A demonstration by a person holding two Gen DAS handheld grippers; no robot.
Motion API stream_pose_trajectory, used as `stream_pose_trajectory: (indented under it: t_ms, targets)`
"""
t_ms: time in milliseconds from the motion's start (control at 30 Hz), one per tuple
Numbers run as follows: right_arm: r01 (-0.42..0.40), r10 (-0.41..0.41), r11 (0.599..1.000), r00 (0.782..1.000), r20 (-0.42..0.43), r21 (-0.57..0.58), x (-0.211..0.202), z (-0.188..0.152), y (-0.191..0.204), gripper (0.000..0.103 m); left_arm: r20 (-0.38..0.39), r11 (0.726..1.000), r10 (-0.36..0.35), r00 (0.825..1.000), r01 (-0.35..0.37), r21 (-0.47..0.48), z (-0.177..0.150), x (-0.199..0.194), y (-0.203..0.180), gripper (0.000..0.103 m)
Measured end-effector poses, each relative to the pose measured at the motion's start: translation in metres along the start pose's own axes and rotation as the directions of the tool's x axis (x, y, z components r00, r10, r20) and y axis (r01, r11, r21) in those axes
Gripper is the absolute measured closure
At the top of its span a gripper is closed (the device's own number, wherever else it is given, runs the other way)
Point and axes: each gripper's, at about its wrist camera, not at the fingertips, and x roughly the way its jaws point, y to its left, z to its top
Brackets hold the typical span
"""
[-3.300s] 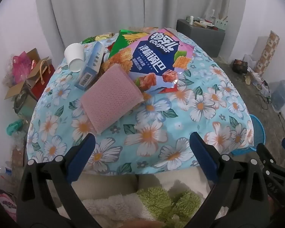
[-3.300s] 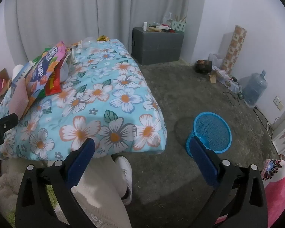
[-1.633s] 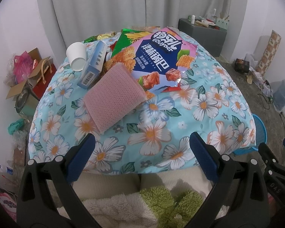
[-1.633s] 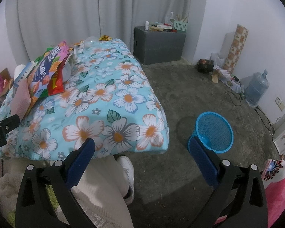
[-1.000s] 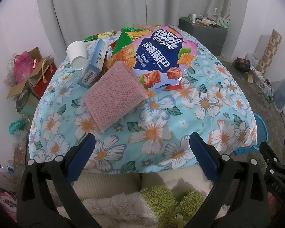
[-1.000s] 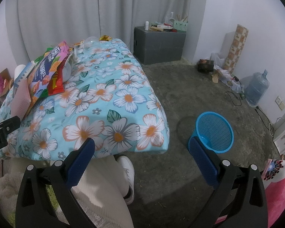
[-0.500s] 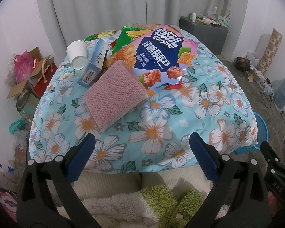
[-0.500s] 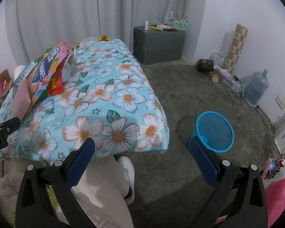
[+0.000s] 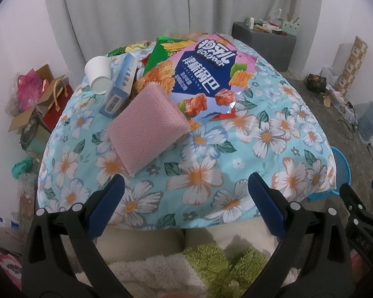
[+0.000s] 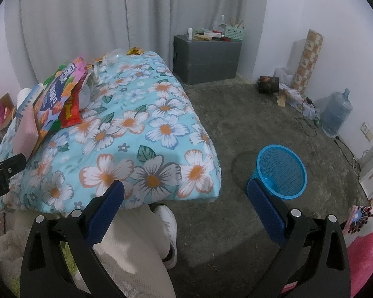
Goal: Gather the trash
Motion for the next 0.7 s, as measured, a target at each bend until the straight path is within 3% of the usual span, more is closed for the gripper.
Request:
stream_pose_trajectory:
  t_ms: [100,233,333,400,467,633,700]
  targets:
    - [-0.010,0.010,1.000,0.999,0.041,-0.002,-0.002,0.012,0.003,0.006,0.013,1.000,-0.017,1.000,0.017,-0.012,0.004,-0.002,0.006,0.009]
    - [-0.032,0.035,0.999,0.988,0.152,-0.023,-0.009,0.032,0.015,0.006,0.041,0.994,-0.091,0.995,0.093,-0.051,0.013,-0.006,0.029,0.009]
    - [-0.109,0.123,0.991,0.967,0.221,-0.074,-0.011,0.049,0.032,0.006,0.110,0.982,-0.158,0.981,0.168,-0.091,0.024,-0.010,0.051,0.009]
    - [-0.215,0.239,0.969,0.938,0.250,-0.117,-0.008,0.060,0.043,0.006,0.177,0.956,-0.246,0.953,0.269,-0.116,0.031,-0.012,0.071,0.009]
    - [-0.266,0.292,0.955,0.922,0.254,-0.133,-0.007,0.069,0.055,0.006,0.252,0.909,-0.343,0.905,0.387,-0.153,0.035,-0.013,0.099,0.009]
    - [-0.418,0.461,0.885,0.851,0.252,-0.207,-0.014,0.081,0.091,0.006,0.302,0.875,-0.267,0.915,0.362,-0.323,0.055,-0.002,0.162,0.008]
    - [-0.487,0.535,0.840,0.816,0.217,-0.241,-0.014,0.080,0.108,0.006,0.307,0.842,-0.256,0.917,0.367,-0.394,0.063,0.009,0.190,0.009]
